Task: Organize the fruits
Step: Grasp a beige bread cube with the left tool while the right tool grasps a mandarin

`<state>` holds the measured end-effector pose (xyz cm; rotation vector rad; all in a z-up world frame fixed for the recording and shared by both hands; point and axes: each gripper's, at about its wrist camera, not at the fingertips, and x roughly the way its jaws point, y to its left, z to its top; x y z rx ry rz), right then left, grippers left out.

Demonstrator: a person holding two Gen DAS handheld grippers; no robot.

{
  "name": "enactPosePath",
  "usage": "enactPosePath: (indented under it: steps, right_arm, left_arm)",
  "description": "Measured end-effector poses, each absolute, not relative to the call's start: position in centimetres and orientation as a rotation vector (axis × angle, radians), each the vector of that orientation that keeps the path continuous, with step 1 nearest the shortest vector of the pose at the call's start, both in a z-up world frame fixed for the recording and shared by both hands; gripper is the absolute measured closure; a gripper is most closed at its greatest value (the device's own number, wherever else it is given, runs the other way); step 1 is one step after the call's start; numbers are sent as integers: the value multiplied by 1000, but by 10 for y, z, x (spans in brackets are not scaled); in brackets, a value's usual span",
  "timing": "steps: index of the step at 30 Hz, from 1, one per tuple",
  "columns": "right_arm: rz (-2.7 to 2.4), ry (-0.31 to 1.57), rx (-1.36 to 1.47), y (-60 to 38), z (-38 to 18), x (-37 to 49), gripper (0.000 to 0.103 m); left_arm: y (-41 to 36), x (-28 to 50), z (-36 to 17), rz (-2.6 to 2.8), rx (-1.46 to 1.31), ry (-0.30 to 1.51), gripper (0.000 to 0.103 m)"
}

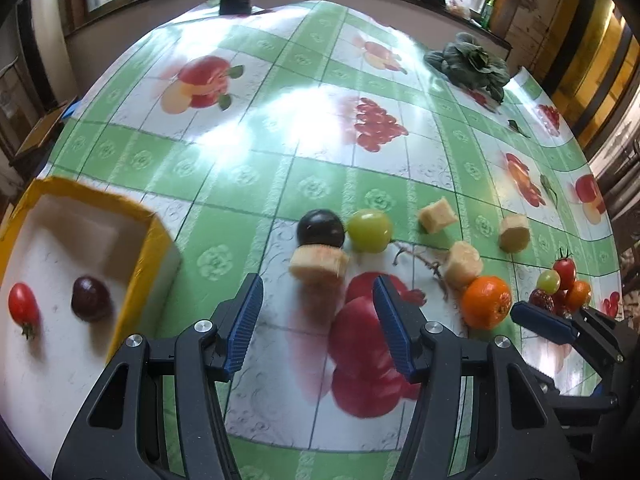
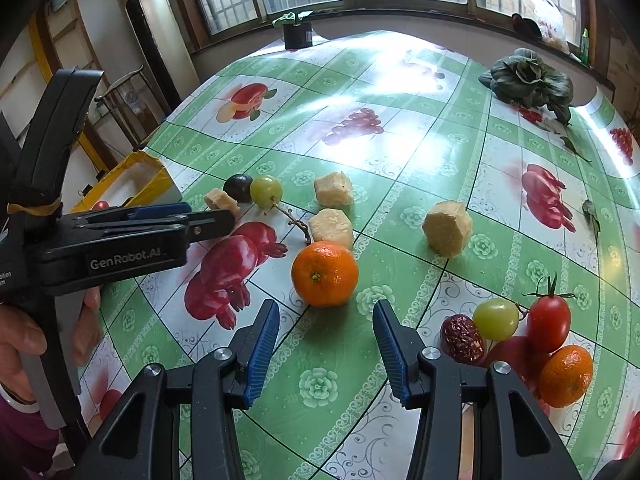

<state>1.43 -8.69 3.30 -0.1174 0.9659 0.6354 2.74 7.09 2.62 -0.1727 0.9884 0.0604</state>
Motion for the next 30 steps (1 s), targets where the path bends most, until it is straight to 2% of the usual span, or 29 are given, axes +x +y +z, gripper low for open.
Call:
enactPosePath:
  steps: [10, 12, 30]
  right_arm:
    - [628, 969, -117, -81, 30, 22, 55]
    - [628, 972, -128, -78, 29, 23, 56]
    - [589, 949, -159, -62, 27, 30, 56]
  left_arm:
    - [76, 40, 19, 43, -183, 976, 48]
    - [77, 38, 19, 39, -178, 968, 73]
    - [73, -3, 41, 19, -128, 924, 73]
